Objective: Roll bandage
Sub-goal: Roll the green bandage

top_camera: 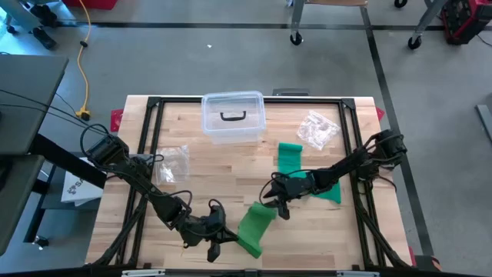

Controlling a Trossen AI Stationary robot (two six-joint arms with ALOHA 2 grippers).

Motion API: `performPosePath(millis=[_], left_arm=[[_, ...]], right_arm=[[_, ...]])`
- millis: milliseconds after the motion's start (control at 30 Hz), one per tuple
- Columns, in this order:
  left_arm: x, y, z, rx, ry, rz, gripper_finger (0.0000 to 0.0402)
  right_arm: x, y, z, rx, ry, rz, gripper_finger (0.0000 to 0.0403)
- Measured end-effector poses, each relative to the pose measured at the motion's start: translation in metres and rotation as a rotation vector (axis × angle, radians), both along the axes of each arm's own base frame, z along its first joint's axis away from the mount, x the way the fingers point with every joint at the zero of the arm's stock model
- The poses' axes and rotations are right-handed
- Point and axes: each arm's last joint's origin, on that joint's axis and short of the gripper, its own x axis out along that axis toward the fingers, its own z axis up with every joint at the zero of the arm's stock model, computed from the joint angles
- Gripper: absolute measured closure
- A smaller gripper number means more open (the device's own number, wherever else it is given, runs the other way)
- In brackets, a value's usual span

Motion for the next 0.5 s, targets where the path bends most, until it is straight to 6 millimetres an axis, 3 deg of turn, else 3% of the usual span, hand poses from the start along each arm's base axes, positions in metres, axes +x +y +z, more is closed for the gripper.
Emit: performPosePath(millis=[133,300,400,500], left_arm=[[0.0,0.0,0.0,-0.001,-0.001,0.0,0.04],[0.0,0.0,0.0,-0.001,-0.001,0.002,0.04],[0.0,0.0,0.0,-0.001,-0.002,0.001,0.04],[0.0,-0.001,0.0,-0.011,0.001,0.001,0.04]], right_arm=[[0.006,0.003,-0.002,-0.022,0.066,0.016,0.0263],[0.014,0.012,-0.02,-0.044,0.15,0.129,0.0268],[0.018,0.014,-0.024,-0.043,0.168,0.148,0.0298],[0.02,0.014,-0.022,-0.082,0.154,0.174,0.036]])
